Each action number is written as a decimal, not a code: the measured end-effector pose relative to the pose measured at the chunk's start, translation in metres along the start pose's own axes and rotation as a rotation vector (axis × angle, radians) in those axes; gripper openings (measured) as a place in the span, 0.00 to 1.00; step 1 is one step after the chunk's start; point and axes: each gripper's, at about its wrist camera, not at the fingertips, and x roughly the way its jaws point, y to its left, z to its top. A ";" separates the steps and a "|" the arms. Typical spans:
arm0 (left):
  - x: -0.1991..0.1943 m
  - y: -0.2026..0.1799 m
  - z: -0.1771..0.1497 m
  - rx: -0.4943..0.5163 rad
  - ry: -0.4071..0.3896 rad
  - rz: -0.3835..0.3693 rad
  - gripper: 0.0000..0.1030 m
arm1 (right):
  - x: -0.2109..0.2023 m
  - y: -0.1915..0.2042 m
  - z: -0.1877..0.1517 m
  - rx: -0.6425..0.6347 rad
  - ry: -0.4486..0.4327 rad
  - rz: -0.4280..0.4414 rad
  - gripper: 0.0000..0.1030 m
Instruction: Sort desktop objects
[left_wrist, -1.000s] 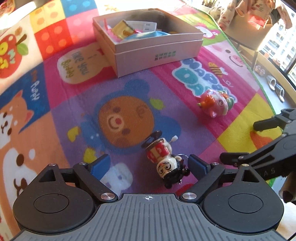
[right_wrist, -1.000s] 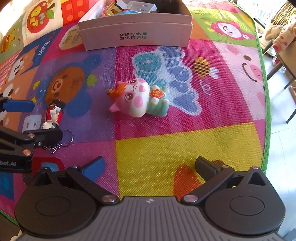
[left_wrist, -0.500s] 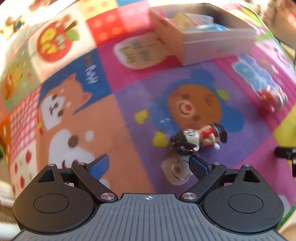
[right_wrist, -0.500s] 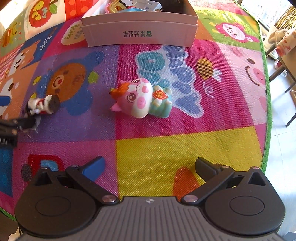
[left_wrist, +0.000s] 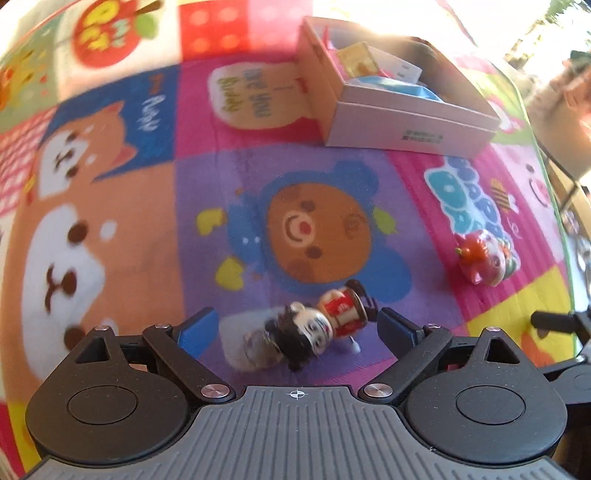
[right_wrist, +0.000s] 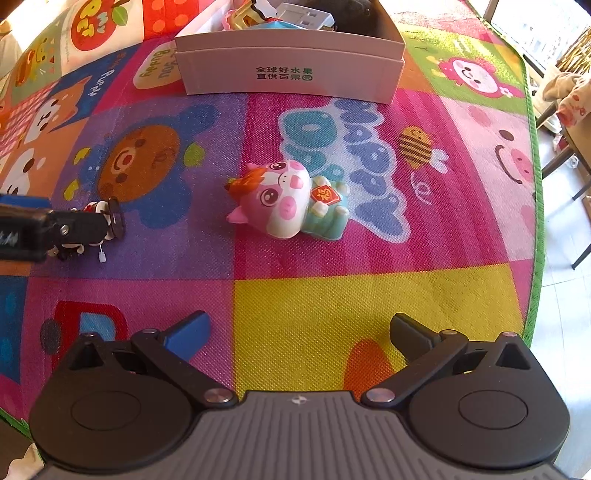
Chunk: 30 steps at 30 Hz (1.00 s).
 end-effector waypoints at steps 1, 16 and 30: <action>-0.003 -0.001 -0.003 -0.010 0.003 -0.006 0.94 | 0.000 0.000 -0.001 -0.001 -0.003 0.000 1.00; 0.013 -0.024 0.010 0.061 -0.079 -0.111 0.94 | -0.001 0.003 -0.006 -0.022 -0.040 -0.005 1.00; 0.017 -0.030 -0.009 0.271 -0.078 -0.022 0.82 | -0.002 0.001 -0.010 -0.017 -0.060 0.007 1.00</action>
